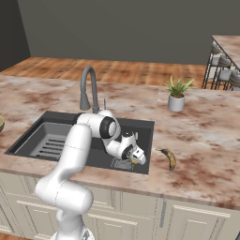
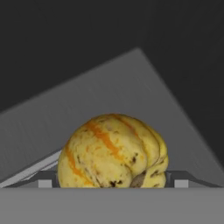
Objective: Remove the squash and banana from the sink. Then move the bowl and cup from the counter to the sink for washing.
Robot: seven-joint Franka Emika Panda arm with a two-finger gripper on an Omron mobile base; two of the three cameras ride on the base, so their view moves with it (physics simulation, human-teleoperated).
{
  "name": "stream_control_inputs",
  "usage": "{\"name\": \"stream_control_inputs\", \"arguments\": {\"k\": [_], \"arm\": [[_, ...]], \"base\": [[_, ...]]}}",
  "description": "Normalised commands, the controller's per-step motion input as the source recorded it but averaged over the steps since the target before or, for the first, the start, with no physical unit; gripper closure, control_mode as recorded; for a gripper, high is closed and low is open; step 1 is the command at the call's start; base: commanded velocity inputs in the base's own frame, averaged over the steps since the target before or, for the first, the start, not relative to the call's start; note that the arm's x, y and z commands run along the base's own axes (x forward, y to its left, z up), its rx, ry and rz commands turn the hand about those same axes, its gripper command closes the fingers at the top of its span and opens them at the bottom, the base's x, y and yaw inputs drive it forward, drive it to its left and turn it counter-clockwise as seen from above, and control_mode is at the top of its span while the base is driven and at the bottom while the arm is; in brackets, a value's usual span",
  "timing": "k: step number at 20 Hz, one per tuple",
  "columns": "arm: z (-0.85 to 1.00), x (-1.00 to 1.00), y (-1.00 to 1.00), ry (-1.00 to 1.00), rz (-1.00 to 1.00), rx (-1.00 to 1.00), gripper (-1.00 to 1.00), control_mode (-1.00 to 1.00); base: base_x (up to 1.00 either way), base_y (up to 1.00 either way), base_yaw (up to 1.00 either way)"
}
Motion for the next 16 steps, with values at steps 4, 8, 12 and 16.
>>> {"name": "stream_control_inputs", "arguments": {"k": [4, 8, 12, 16], "arm": [[-0.15, 0.00, 0.01, 0.01, 0.00, 0.00, 1.00, -1.00], [-0.10, -0.04, 0.00, 0.02, 0.00, 0.00, 1.00, -1.00], [0.01, -0.11, 0.00, 0.00, 0.00, 0.00, 1.00, -1.00], [0.25, -0.21, -0.04, 0.00, 0.00, 0.00, 1.00, -1.00]], "base": [[0.00, 0.00, 0.00], [0.00, 0.00, 0.00], [0.00, 0.00, 0.00], [0.00, 0.00, 0.00]]}}
